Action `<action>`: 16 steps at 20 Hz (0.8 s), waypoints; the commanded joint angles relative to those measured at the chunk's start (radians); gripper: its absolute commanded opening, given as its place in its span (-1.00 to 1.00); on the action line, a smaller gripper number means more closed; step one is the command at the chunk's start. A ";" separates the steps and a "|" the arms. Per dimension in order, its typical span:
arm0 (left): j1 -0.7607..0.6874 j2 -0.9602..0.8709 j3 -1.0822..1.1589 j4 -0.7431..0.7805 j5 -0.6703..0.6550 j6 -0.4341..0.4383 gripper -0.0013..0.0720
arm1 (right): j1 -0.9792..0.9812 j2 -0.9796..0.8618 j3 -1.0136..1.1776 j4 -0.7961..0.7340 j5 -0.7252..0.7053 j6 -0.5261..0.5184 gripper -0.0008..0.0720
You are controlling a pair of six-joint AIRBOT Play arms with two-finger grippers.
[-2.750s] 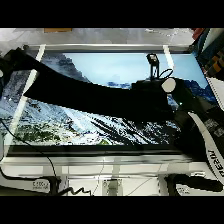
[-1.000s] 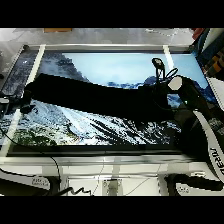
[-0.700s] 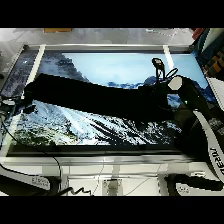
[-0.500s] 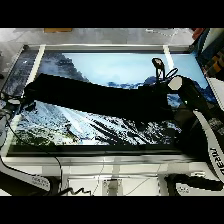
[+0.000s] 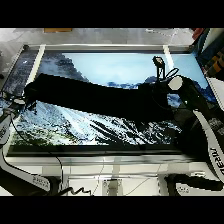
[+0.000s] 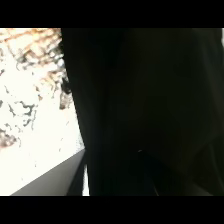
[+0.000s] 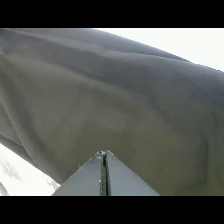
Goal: Fold the clothes and pants, and hang the long-sleeved shirts on hangers.
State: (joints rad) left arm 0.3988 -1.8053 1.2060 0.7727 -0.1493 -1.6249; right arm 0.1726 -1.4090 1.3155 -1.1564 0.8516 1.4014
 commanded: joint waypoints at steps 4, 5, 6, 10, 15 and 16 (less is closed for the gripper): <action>-0.007 0.009 0.000 0.001 -0.098 -0.066 0.98 | 0.001 -0.001 0.001 0.001 -0.007 0.000 -0.90; -0.014 0.009 0.000 0.001 -0.094 -0.104 0.99 | 0.001 -0.001 0.001 0.002 -0.007 0.000 -0.90; -0.017 0.008 0.000 0.000 -0.093 -0.133 0.99 | 0.001 -0.001 0.001 0.002 -0.006 0.000 -0.90; -0.053 -0.006 0.001 0.000 -0.085 -0.238 0.93 | 0.001 -0.001 0.001 0.001 -0.008 0.000 -0.90; -0.117 -0.022 0.002 0.001 0.116 -0.238 0.92 | 0.001 -0.001 0.001 0.002 -0.006 0.000 -0.90; -0.117 -0.027 0.002 0.001 0.137 -0.238 0.69 | 0.001 -0.001 0.001 0.002 -0.006 0.000 -0.90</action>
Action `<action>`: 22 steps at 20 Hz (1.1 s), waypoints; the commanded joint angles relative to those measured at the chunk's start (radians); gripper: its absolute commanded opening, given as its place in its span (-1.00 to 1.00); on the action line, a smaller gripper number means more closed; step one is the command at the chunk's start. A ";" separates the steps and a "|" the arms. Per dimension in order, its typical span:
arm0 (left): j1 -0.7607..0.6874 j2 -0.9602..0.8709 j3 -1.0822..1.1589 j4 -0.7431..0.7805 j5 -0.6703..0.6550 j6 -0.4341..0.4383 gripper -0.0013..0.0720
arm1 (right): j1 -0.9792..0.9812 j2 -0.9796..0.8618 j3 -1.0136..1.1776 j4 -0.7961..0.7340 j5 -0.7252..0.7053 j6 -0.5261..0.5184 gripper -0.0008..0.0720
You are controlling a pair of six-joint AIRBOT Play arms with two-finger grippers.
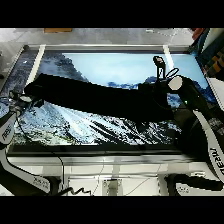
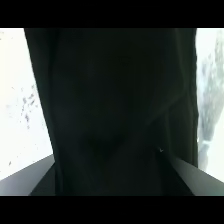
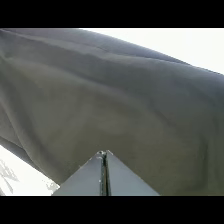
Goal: Fold the clothes and pants, and hang the long-sleeved shirts on hangers.
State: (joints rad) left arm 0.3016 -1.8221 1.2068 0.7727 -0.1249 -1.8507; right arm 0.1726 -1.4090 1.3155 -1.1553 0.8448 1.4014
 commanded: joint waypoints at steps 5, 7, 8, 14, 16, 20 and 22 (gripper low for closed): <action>-0.022 -0.032 0.002 0.009 0.125 -0.011 -0.94 | 0.001 -0.001 0.001 -0.001 0.000 0.000 -0.90; -0.024 -0.019 0.002 0.045 0.116 0.000 -0.94 | 0.001 -0.001 0.001 0.000 0.000 0.000 -0.90; -0.026 -0.002 0.002 0.113 0.109 0.000 -0.94 | 0.001 -0.001 0.001 0.000 0.000 0.000 -0.90; -0.018 0.200 0.002 0.512 -0.011 -0.001 -0.95 | 0.011 -0.001 0.001 -0.001 -0.005 0.001 -0.90; -0.018 0.279 0.002 0.626 -0.101 0.000 -0.95 | 0.037 -0.002 0.001 0.001 -0.029 0.004 -0.90; -0.011 0.397 -0.024 0.724 -0.361 0.008 -0.95 | 0.135 -0.028 0.001 -0.001 -0.124 0.082 -0.91; -0.008 0.465 -0.105 0.724 -0.406 0.055 -0.95 | 0.187 -0.060 0.014 -0.001 -0.138 0.132 -0.91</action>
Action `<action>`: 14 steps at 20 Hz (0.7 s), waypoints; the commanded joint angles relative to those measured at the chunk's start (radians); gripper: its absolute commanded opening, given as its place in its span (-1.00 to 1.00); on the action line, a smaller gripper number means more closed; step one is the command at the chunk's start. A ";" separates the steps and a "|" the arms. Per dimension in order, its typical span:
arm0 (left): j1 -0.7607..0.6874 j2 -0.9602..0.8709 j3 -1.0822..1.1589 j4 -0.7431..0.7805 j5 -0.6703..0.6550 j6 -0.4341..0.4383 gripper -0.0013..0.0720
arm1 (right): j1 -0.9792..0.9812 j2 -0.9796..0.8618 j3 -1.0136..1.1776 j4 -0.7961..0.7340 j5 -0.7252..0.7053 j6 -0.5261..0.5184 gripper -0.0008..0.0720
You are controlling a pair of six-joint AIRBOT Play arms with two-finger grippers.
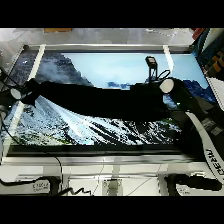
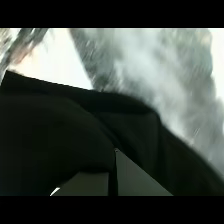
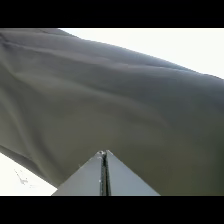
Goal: Fold the clothes and pants, and hang the long-sleeved shirts on hangers.
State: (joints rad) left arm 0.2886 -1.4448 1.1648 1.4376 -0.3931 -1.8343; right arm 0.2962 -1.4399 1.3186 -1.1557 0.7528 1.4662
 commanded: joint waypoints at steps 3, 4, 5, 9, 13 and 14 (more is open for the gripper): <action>0.008 0.235 -0.219 0.059 -0.152 0.100 -0.95 | 0.146 -0.086 0.070 0.000 -0.046 0.072 -0.91; 0.008 0.291 -0.262 0.058 -0.164 0.124 -0.95 | 0.171 -0.106 0.098 0.000 -0.047 0.072 -0.91; 0.008 0.355 -0.304 0.058 -0.172 0.132 -0.95 | 0.196 -0.133 0.133 -0.001 -0.047 0.092 -0.91; 0.013 0.570 -0.428 0.058 -0.178 0.133 -0.94 | 0.286 -0.281 0.298 0.012 -0.026 0.184 -0.91; 0.012 0.692 -0.447 0.057 -0.253 0.134 -0.94 | 0.407 -0.453 0.503 0.087 -0.006 0.188 -0.91; 0.013 0.713 -0.447 0.058 -0.273 0.134 -0.94 | 0.440 -0.494 0.549 0.088 -0.002 0.205 -0.91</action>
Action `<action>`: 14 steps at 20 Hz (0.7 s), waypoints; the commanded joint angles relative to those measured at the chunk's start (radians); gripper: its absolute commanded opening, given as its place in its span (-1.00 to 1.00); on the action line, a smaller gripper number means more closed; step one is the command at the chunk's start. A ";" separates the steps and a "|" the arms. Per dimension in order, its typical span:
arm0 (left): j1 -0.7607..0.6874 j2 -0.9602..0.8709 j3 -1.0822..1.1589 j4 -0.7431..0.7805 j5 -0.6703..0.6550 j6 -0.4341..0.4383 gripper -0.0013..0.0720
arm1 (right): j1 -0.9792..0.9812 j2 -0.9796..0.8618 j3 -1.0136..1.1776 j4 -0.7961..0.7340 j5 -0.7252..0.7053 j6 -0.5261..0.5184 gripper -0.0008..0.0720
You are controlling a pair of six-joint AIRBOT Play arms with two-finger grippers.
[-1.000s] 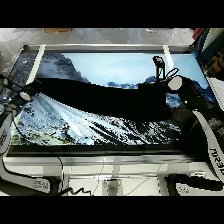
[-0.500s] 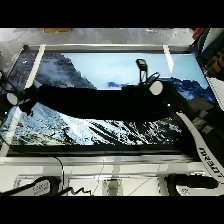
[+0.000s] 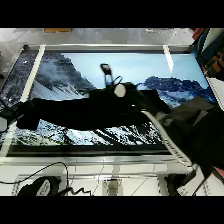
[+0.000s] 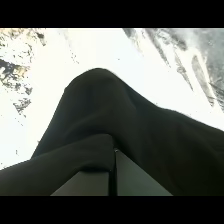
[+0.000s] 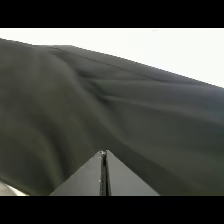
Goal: Fold the clothes and pants, and hang the long-sleeved shirts on hangers.
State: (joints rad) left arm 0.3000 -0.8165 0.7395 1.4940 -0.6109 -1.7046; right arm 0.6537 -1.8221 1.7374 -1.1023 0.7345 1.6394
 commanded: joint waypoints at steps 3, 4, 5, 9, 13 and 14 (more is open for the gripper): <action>0.001 0.133 -0.022 0.001 -0.131 0.008 -0.94 | 0.202 -0.234 0.244 0.080 0.025 0.058 -0.91; 0.001 0.142 -0.022 -0.002 -0.161 0.008 -0.94 | 0.245 -0.274 0.280 0.092 0.026 0.059 -0.91; 0.001 0.150 -0.022 -0.002 -0.188 0.008 -0.94 | 0.282 -0.304 0.304 0.101 0.024 0.059 -0.91; 0.001 0.153 -0.023 -0.001 -0.199 0.008 -0.94 | 0.407 -0.344 0.308 0.121 0.005 0.047 -0.91; 0.001 0.132 -0.023 -0.001 -0.186 0.008 -0.94 | 0.445 -0.346 0.308 0.061 -0.052 0.043 -0.91; 0.001 0.124 -0.023 0.003 -0.186 0.008 -0.94 | 0.433 -0.345 0.308 0.039 -0.049 0.043 -0.90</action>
State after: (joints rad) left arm 0.3000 -0.6804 0.7170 1.4933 -0.7933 -1.6974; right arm 1.0687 -2.1586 2.0399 -1.0199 0.7109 1.6863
